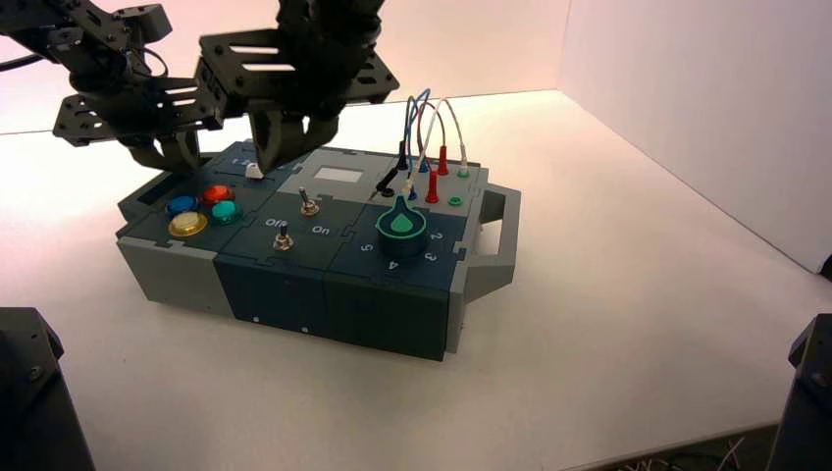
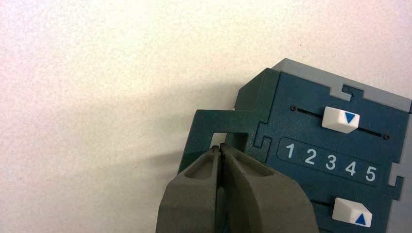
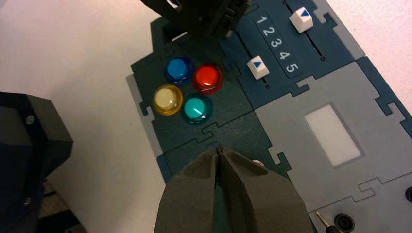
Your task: Flip the top switch on with the right gripper.
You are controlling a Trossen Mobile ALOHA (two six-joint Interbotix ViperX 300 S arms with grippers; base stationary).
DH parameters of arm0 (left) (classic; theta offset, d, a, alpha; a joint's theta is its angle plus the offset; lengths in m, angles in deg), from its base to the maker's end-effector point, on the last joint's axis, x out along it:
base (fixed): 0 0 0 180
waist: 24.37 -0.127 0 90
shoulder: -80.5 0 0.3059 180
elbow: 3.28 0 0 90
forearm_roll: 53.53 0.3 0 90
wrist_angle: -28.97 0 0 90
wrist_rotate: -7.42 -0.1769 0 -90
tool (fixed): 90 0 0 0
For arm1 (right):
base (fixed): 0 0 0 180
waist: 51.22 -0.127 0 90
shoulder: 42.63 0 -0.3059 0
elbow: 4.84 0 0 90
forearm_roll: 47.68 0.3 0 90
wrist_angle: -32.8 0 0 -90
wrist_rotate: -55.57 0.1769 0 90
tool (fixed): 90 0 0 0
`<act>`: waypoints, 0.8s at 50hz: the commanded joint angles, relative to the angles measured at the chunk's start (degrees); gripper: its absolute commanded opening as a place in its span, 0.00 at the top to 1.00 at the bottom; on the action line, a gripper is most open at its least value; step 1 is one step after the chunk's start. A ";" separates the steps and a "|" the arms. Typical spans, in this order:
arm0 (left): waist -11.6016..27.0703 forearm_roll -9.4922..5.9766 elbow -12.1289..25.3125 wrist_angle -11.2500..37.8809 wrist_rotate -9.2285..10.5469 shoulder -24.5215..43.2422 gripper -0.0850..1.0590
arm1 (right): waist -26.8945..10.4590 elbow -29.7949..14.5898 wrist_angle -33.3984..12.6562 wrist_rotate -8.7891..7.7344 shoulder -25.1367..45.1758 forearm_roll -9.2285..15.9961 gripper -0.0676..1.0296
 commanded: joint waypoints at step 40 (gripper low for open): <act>0.18 0.18 0.26 0.18 0.18 -0.62 0.95 | 2.20 -3.43 -0.44 -0.53 2.90 -0.62 0.96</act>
